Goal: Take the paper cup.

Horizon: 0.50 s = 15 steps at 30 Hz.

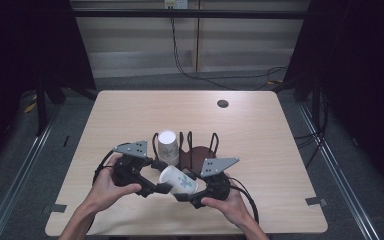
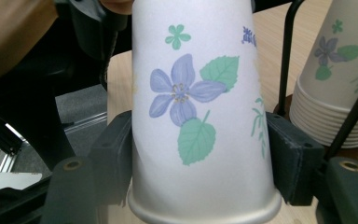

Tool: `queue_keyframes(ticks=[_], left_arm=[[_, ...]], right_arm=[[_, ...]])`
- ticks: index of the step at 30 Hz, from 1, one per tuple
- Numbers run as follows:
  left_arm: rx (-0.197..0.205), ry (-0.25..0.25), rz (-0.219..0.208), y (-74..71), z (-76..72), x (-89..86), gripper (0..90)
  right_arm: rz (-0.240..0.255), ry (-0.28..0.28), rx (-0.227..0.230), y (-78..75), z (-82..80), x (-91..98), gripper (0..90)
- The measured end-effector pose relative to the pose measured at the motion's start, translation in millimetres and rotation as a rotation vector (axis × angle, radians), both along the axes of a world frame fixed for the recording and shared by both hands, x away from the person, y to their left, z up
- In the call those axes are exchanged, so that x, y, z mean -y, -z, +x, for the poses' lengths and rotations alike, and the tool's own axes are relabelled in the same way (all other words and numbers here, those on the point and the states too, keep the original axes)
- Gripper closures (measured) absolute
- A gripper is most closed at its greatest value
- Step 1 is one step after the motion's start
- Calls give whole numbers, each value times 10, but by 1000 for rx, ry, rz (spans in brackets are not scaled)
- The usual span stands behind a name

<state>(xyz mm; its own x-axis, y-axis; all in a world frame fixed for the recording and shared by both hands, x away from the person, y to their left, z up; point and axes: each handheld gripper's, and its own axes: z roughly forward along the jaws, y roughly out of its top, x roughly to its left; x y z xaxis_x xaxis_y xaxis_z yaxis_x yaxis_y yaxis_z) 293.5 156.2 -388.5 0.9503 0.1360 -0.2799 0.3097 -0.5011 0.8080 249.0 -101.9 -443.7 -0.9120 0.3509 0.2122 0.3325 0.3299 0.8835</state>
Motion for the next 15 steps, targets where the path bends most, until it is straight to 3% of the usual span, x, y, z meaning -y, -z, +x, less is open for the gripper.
queue_keyframes(ticks=[6,10,15], left_arm=[[51,-30,27,-23,15,-84,160],[64,-31,44,-24,9,-85,160],[99,3,94,21,-2,-49,172]], right_arm=[[-23,15,-5,-18,14,51,327],[-31,25,-5,-28,27,88,330],[-56,41,-8,-46,42,134,333]])
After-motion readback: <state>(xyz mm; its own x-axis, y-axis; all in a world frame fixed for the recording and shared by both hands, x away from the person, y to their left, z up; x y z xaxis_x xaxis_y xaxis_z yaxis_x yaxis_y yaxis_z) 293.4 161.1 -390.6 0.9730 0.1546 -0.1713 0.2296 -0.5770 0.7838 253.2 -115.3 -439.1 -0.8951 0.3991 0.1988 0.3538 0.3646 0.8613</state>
